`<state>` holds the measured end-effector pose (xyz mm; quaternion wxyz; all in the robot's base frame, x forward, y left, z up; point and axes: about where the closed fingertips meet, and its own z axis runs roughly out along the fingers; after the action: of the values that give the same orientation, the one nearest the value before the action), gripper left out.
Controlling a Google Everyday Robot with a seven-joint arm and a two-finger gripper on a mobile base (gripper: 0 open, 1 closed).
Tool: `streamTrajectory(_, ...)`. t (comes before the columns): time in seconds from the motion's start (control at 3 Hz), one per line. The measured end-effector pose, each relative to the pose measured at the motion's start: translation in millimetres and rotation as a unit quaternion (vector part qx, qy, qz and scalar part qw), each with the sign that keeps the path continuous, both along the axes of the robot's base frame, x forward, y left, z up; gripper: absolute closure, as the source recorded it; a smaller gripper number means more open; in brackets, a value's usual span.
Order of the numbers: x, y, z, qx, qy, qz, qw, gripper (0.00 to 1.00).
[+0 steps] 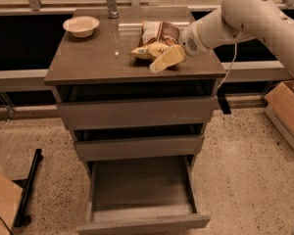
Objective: Place brown chip bag into bottom drawer
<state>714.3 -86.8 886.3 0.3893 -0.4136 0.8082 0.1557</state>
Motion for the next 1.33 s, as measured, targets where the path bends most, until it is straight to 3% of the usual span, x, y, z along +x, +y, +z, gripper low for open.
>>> streamTrajectory(0.33, 29.3, 9.8, -17.7, 0.04, -0.025, -0.069, 0.9965, 0.0)
streamTrajectory(0.67, 70.5, 19.2, -12.7, 0.073, -0.069, -0.107, 0.9891, 0.0)
streamTrajectory(1.0, 112.9, 26.4, -16.7, 0.094, -0.089, -0.129, 0.9832, 0.0)
streamTrajectory(1.33, 144.0, 29.8, -30.3, 0.104, -0.082, -0.144, 0.9807, 0.18)
